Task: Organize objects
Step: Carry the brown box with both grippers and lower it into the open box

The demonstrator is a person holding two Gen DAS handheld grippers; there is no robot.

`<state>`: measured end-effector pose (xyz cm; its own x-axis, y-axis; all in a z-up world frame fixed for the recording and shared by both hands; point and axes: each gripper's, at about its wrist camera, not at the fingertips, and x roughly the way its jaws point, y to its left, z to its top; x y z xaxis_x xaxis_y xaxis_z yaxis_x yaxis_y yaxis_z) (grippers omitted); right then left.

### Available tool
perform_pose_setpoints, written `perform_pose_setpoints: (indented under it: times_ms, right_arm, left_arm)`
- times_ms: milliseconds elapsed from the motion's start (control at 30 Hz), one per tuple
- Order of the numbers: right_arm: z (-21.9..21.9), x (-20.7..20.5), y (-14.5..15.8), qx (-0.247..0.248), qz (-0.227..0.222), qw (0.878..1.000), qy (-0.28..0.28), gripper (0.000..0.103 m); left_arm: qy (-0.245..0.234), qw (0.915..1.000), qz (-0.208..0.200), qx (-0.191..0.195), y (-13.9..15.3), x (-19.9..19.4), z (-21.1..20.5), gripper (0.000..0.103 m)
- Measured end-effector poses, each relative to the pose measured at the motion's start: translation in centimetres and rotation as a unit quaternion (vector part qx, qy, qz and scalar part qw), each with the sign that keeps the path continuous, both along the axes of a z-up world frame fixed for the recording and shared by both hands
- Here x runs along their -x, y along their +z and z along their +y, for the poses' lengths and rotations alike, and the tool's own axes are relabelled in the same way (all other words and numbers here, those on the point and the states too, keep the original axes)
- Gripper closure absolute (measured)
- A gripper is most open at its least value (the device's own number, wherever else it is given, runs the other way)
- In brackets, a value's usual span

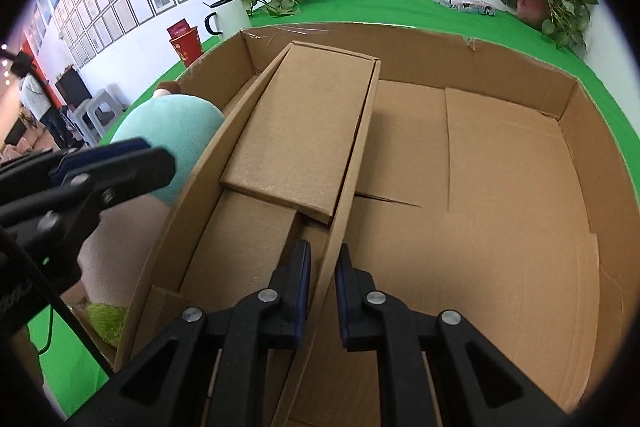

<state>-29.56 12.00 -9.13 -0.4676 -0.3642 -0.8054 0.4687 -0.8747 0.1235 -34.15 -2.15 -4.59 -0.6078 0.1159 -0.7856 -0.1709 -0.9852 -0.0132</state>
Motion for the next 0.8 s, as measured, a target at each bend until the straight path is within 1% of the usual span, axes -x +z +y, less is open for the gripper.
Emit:
perform_pose_setpoints:
  times_ms: [100,200,267,333,367,433,500,567,600,633,667,700,733,767,800]
  right_arm:
    - [-0.3,0.1,-0.2,-0.016,-0.002,1.000,0.003,0.092]
    - [-0.6,0.0,-0.3,-0.031,0.001,0.999,0.009,0.091]
    - [-0.9,-0.1,-0.4,-0.034,-0.002,0.999,0.017,0.088]
    - [-1.2,-0.1,-0.4,-0.033,-0.002,0.999,0.023,0.083]
    - [-1.3,-0.2,-0.4,-0.033,0.000,0.999,0.025,0.083]
    - [-1.3,-0.3,-0.4,-0.035,0.005,0.999,0.021,0.083]
    - [-0.9,-0.6,0.0,-0.033,0.018,0.999,0.004,0.083]
    - [-0.5,-1.2,0.8,-0.021,0.034,0.999,0.001,0.083]
    - [-0.4,-1.5,1.2,-0.012,0.037,0.999,0.003,0.078]
    - [-0.2,-1.9,1.7,-0.005,0.042,0.999,0.005,0.066]
    - [0.0,-2.3,2.1,-0.004,0.049,0.999,0.003,0.057]
    - [0.2,-2.9,2.7,-0.009,0.060,0.998,-0.005,0.041]
    - [0.6,-3.6,3.2,-0.014,0.069,0.997,-0.016,0.035]
    - [1.1,-4.1,3.5,-0.015,0.073,0.997,-0.023,0.031]
    - [1.8,-4.9,3.8,-0.012,0.074,0.997,-0.030,0.028]
  left_arm:
    - [-0.001,0.9998,0.001,-0.022,0.2,-0.8,-1.1,0.083]
    - [0.002,0.9995,0.012,-0.031,0.8,-1.7,-2.0,0.083]
    - [0.001,0.9989,0.018,-0.043,1.3,-2.1,-2.5,0.083]
    - [0.002,0.9985,0.023,-0.051,1.7,-2.5,-3.0,0.083]
    - [0.003,0.9984,0.025,-0.051,1.9,-2.8,-3.0,0.083]
    - [0.009,0.9980,0.031,-0.055,2.3,-3.4,-3.6,0.083]
    - [0.022,0.9970,0.045,-0.059,2.8,-4.3,-4.2,0.081]
    - [0.027,0.9962,0.052,-0.064,3.1,-5.1,-4.7,0.076]
    - [0.027,0.9961,0.055,-0.063,3.2,-5.6,-4.8,0.074]
    - [0.026,0.9962,0.058,-0.060,3.3,-6.0,-4.7,0.072]
    - [0.024,0.9963,0.061,-0.055,3.4,-6.4,-4.5,0.069]
    - [0.021,0.9963,0.066,-0.050,3.6,-7.1,-4.3,0.063]
    - [0.017,0.9960,0.073,-0.050,3.7,-7.8,-4.0,0.059]
    - [0.014,0.9954,0.080,-0.051,3.9,-8.4,-3.8,0.048]
    - [0.013,0.9943,0.091,-0.054,4.1,-9.1,-3.6,0.034]
